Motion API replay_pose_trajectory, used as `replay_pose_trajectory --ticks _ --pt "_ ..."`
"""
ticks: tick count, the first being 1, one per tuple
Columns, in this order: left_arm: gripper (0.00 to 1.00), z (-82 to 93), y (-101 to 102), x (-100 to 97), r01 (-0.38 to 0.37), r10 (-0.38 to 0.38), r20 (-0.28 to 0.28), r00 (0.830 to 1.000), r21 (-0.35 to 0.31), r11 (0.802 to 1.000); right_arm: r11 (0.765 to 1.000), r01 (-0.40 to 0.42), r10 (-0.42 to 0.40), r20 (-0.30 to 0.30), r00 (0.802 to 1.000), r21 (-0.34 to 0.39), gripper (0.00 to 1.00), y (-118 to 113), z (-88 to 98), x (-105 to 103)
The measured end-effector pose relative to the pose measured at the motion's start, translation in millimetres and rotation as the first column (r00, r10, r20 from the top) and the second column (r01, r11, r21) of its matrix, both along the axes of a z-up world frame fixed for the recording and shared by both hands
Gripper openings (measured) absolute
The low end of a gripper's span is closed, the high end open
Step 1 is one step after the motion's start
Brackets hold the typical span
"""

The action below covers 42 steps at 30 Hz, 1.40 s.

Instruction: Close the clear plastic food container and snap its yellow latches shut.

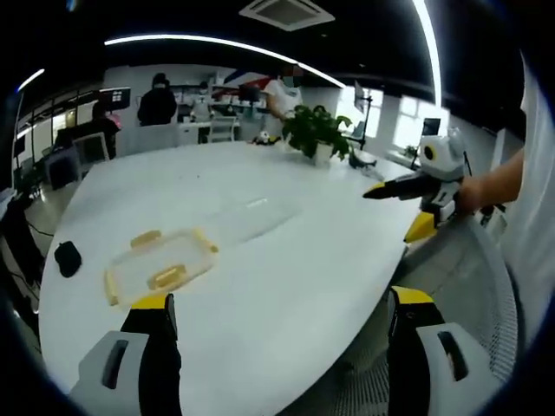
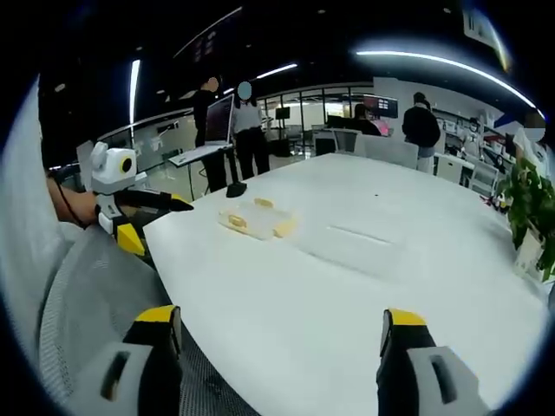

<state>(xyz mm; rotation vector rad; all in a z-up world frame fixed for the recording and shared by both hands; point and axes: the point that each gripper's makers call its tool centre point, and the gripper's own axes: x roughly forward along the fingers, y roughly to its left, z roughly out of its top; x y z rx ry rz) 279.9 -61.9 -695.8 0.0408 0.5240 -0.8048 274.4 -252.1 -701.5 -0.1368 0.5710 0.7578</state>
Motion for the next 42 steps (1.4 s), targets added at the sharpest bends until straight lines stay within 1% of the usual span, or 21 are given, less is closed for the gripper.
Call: replay_pose_trajectory --ticks 7,16,20,22,24,25,28,31,35,38,40,42 --pt "0.99 -4.6 2.7 4.2 0.019 -0.019 -0.015 1.0 0.004 1.0 0.999 -0.02 0.02 -0.009 1.0 -0.025 0.96 2.0 -3.0 -2.8" --pt "0.99 -0.9 10.0 10.6 0.042 -0.042 -0.005 0.999 0.0 0.999 0.999 -0.02 0.019 -0.017 1.0 -0.042 0.95 8.8 -1.3 1.3" --pt "0.99 -2.5 16.7 10.7 0.046 -0.046 -0.014 0.999 0.004 0.999 0.999 -0.027 0.026 -0.02 0.999 -0.044 0.96 16.8 -0.3 -1.4" --pt "0.99 -1.0 19.3 9.6 0.049 -0.049 -0.01 0.999 0.003 0.999 0.998 -0.033 0.032 -0.019 0.999 -0.053 0.95 20.7 -1.5 -1.6" --pt "0.98 -0.3 21.9 9.1 0.053 -0.053 -0.011 0.999 0.004 0.999 0.998 -0.035 0.034 -0.018 0.999 -0.053 0.94 24.5 -1.0 -0.7" --pt "0.98 -0.8 23.4 9.2 0.055 -0.055 -0.01 0.998 0.007 0.998 0.998 -0.034 0.034 -0.005 0.999 -0.055 0.93 25.7 0.2 1.1" --pt "0.97 -1.3 28.7 9.7 0.059 -0.059 -0.01 0.998 0.015 0.998 0.998 -0.026 0.025 -0.016 1.0 -0.051 0.91 29.8 0.0 4.3" --pt "0.97 -0.2 33.6 11.4 0.059 -0.058 -0.007 0.998 0.013 0.998 0.998 -0.031 0.03 -0.013 0.999 -0.061 0.89 33.2 -1.7 6.0" --pt "0.97 -2.2 41.4 15.6 0.051 -0.051 -0.006 0.999 0.018 0.999 0.997 -0.048 0.048 -0.004 0.999 -0.067 0.89 38.7 -1.6 9.7" --pt "0.96 -3.4 47.1 19.4 0.046 -0.045 -0.007 0.999 0.024 0.999 0.996 -0.06 0.06 -0.006 0.998 -0.07 0.89 43.7 -1.8 12.6" --pt "0.95 -2.9 50.8 22.2 0.04 -0.04 -0.013 0.999 0.019 0.999 0.994 -0.079 0.077 -0.021 0.997 -0.071 0.88 49.0 -3.3 14.3" --pt "0.95 -2.1 54.7 24.0 0.034 -0.034 -0.011 0.999 0.019 0.999 0.992 -0.094 0.093 -0.018 0.995 -0.08 0.88 53.2 -4.0 16.7"
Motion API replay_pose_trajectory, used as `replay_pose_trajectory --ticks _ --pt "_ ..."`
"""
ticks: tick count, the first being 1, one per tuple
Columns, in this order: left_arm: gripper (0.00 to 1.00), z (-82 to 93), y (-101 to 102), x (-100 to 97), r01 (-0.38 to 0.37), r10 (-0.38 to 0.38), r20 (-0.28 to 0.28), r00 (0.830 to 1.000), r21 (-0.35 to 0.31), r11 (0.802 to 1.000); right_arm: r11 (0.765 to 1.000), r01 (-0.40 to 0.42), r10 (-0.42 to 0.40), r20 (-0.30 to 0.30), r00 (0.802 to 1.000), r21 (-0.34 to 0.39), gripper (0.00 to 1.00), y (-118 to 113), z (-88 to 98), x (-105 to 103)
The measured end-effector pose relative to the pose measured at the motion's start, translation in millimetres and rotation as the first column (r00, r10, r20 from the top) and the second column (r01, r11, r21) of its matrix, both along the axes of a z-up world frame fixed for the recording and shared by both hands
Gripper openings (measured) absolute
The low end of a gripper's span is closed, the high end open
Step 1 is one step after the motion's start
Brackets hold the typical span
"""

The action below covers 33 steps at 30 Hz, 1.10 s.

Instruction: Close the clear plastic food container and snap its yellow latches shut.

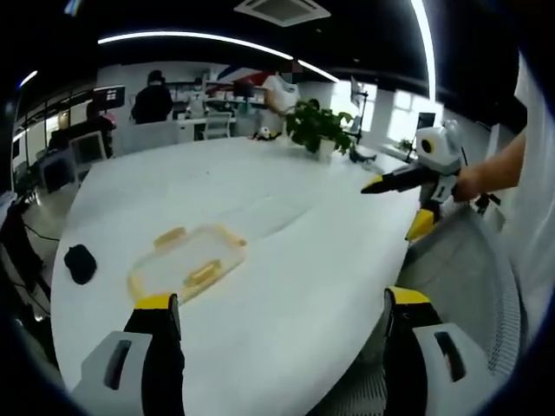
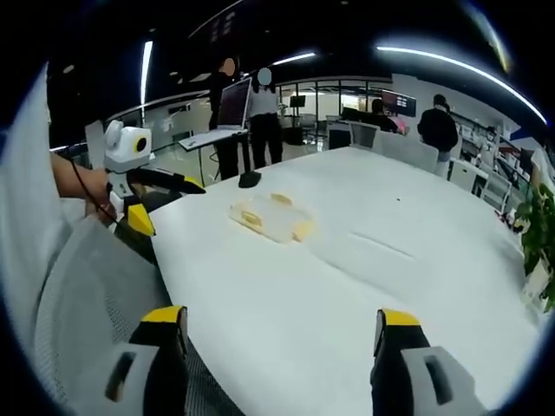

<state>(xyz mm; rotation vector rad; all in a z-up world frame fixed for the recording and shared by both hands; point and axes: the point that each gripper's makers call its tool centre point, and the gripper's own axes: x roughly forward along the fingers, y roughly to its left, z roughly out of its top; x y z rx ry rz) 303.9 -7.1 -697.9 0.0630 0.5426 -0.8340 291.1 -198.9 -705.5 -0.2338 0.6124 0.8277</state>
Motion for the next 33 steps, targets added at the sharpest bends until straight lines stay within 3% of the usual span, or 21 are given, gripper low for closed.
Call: replay_pose_trajectory --ticks 9,20,26,33 --pt "0.91 -0.3 19.7 3.6 -0.01 0.01 0.001 1.0 0.027 1.0 0.998 -0.058 0.058 0.008 0.998 -0.022 0.84 19.2 1.6 15.5" --pt "0.9 -4.4 47.2 20.0 -0.015 0.015 -0.003 1.0 0.073 0.997 0.992 -0.118 0.117 -0.021 0.993 -0.043 0.78 25.5 -5.3 31.9" --pt "0.9 -5.8 60.8 27.7 0.006 -0.006 0.001 1.0 0.122 0.993 0.984 -0.169 0.168 -0.023 0.986 -0.055 0.71 33.6 -6.1 41.6" --pt "0.89 -19.8 74.3 31.5 0.063 -0.061 -0.018 0.998 0.198 0.978 0.973 -0.22 0.219 -0.019 0.975 -0.071 0.68 38.1 -6.5 53.7"
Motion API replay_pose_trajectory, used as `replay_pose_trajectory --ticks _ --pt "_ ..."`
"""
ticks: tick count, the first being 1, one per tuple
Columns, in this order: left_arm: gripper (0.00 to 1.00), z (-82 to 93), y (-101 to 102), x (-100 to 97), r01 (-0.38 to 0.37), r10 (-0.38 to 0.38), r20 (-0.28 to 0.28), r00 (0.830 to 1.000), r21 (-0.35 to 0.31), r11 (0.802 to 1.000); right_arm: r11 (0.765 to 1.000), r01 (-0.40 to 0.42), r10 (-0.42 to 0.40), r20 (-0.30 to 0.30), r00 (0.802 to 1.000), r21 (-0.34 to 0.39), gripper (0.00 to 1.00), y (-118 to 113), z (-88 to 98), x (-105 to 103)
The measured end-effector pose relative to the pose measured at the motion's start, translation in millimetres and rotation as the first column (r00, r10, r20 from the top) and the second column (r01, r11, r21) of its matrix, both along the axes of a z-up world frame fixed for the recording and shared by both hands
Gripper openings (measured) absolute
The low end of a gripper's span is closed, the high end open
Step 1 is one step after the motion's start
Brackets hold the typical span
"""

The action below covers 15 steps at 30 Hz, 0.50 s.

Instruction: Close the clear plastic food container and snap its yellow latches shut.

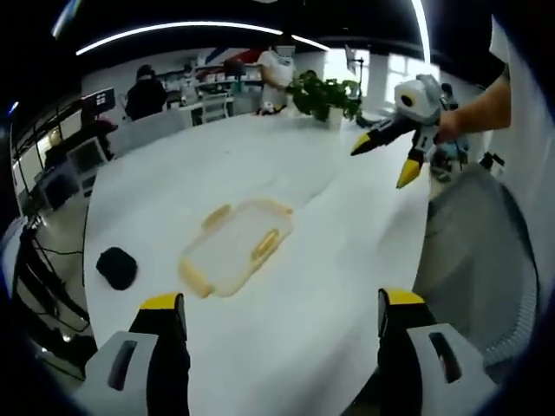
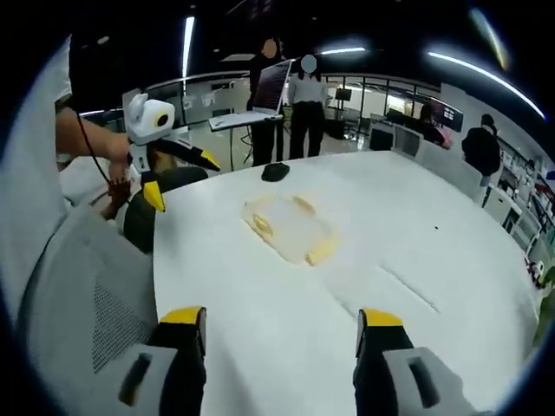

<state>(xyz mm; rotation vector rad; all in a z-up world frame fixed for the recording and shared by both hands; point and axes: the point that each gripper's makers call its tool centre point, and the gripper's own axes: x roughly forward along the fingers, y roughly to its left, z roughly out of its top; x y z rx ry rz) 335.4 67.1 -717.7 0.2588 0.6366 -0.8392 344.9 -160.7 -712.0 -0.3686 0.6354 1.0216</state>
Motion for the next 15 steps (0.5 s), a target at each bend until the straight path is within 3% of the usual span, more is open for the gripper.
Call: replay_pose_trajectory --ticks 4,7,15 --pt "0.86 -2.0 4.3 3.6 0.03 -0.03 -0.011 0.999 0.023 0.999 0.999 -0.029 0.029 0.0 1.0 -0.02 0.63 0.4 -1.2 5.6" --pt "0.85 -7.0 4.6 3.8 0.062 -0.06 -0.049 0.997 0.033 0.998 0.999 -0.042 0.042 0.007 0.999 -0.033 0.63 2.5 -2.8 10.5" --pt "0.85 -14.2 11.6 15.8 0.103 -0.099 -0.043 0.994 0.084 0.991 0.993 -0.1 0.101 0.001 0.995 -0.064 0.62 16.1 -7.0 20.7"
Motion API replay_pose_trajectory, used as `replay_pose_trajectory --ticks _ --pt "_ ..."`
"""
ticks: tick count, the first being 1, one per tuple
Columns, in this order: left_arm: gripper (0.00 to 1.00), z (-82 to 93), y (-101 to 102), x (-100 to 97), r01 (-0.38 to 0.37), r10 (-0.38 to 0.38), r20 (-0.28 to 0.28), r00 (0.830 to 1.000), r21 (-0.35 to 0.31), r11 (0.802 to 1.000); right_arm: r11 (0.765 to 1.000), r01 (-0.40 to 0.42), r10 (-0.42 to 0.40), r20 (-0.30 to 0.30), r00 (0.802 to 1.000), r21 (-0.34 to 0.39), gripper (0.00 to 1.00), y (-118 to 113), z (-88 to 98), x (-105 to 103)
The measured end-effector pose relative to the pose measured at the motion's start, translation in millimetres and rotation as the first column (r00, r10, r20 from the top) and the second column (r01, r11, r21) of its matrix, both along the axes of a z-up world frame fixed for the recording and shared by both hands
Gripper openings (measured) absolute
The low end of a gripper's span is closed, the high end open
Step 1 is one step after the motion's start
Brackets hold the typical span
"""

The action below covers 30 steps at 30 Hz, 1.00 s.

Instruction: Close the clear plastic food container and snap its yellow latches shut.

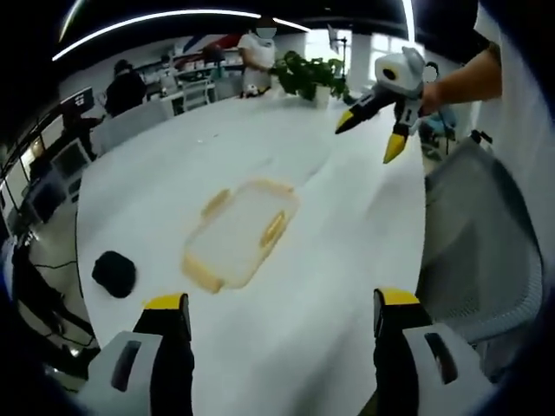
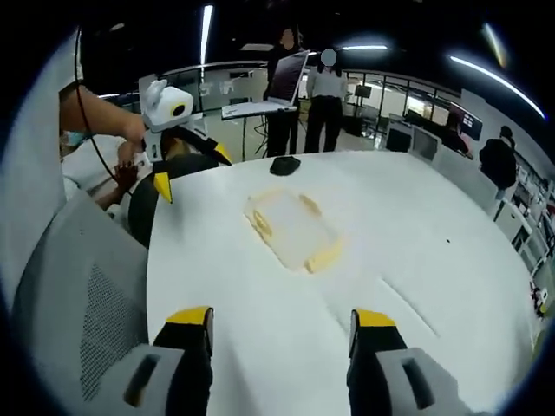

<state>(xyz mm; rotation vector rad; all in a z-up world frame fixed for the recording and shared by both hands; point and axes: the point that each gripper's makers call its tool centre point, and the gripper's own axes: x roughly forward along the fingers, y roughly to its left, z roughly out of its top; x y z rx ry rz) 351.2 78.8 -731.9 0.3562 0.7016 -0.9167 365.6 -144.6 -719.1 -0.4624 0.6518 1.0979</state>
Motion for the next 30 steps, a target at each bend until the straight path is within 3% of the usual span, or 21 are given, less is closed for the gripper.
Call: replay_pose_trajectory --ticks 5,7,10,20,30 --pt "0.84 -0.6 4.4 6.3 0.042 -0.043 0.023 0.999 0.026 0.999 1.0 -0.024 0.024 -0.015 1.0 -0.001 0.57 8.5 -1.7 5.2" --pt "0.83 -1.9 6.0 7.6 0.049 -0.049 0.018 0.999 0.029 0.998 1.0 -0.03 0.03 -0.009 0.999 0.0 0.61 11.5 -3.0 7.8" --pt "0.83 -5.4 10.0 10.6 0.064 -0.065 0.021 0.998 0.05 0.997 0.999 -0.039 0.039 -0.022 0.999 -0.005 0.56 14.0 -4.4 9.9" --pt "0.82 -16.7 16.5 21.5 0.107 -0.108 0.008 0.994 0.104 0.989 0.994 -0.105 0.104 -0.023 0.994 -0.036 0.54 24.5 -9.0 23.9" --pt "0.82 -25.4 11.8 33.7 0.17 -0.172 0.003 0.985 0.147 0.974 0.983 -0.173 0.171 -0.028 0.985 -0.067 0.54 34.0 -14.1 34.7"
